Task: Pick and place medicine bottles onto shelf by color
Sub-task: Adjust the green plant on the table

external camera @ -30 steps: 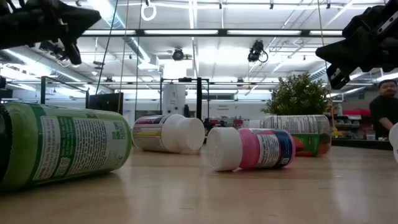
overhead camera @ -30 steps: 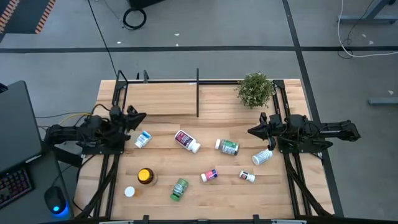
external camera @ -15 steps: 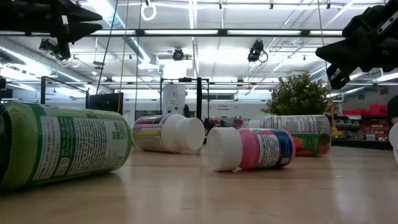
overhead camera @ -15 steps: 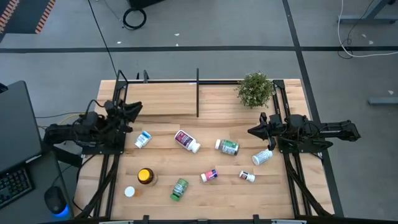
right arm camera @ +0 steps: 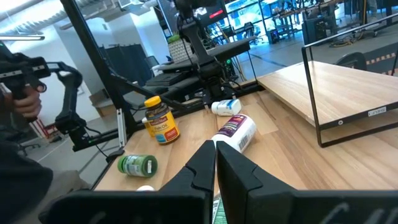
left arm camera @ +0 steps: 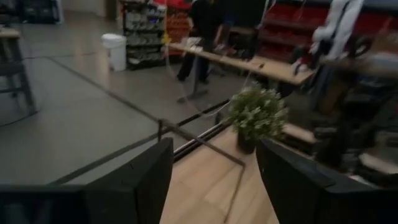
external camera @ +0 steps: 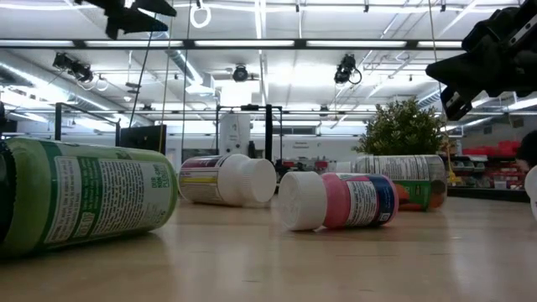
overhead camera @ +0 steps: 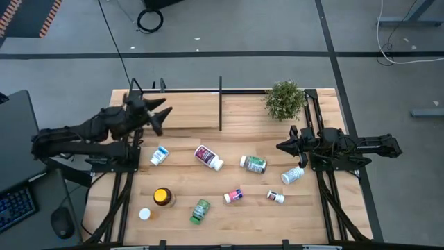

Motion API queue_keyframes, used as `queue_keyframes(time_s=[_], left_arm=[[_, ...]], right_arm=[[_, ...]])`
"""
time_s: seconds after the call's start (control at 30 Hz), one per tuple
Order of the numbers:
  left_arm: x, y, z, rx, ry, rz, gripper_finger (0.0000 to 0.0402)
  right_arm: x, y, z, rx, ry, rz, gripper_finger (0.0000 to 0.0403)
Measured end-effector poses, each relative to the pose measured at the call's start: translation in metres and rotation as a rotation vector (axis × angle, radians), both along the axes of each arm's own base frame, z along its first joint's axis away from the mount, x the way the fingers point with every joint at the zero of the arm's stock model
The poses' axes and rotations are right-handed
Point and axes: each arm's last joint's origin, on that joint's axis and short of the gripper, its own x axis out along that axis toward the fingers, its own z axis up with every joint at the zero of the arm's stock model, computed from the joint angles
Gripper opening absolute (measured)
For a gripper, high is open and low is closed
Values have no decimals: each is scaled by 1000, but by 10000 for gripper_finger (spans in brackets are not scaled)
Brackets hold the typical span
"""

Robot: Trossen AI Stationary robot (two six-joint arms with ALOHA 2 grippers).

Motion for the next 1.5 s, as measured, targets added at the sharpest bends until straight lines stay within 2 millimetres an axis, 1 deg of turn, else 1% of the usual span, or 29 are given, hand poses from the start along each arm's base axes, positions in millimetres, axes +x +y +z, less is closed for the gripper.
queue_keyframes(time_s=[0.07, 0.2, 0.27, 0.37, 0.5, 0.67, 0.77, 0.83, 0.97, 1.07, 1.17, 1.33, 1.43, 1.5], left_arm=[[5, 3, 6, 23, 55, 16, 233], [10, 8, 15, 59, 83, 48, 219], [13, 11, 16, 79, 113, 60, 210], [13, 17, 13, 77, 148, 91, 194], [7, 25, 8, -10, 150, 107, 173], [-5, 28, 11, -95, 64, 27, 150], [-11, 28, 12, -140, 34, -26, 138], [-16, 26, 11, -165, 35, -51, 132], [-21, 22, 10, -179, 53, -95, 123], [-25, 20, 12, -159, 44, -111, 121], [-32, 17, 11, -177, 41, -108, 125], [-41, 13, 10, -209, 33, -88, 142], [-44, 12, 10, -220, 13, -90, 158], [-43, 11, 10, -227, 13, -109, 170]], right_arm=[[0, 0, 0, 0, 0, 0, 23], [0, 0, 0, -16, 0, -3, 23], [0, -2, 0, -94, -4, -53, 23], [0, -5, 3, -93, -25, -176, 23], [0, -14, 1, -12, -4, -369, 23], [4, -26, -4, 8, 63, -484, 23], [7, -36, 3, 15, 20, -532, 23], [11, -43, 9, 18, 43, -515, 23], [24, -57, 24, -13, 142, -441, 23], [37, -74, 38, -31, 212, -476, 23], [55, -96, 50, -37, 267, -533, 23], [86, -134, 60, -22, 313, -593, 23], [103, -148, 65, 48, 318, -580, 23], [112, -154, 72, 103, 293, -556, 23]])
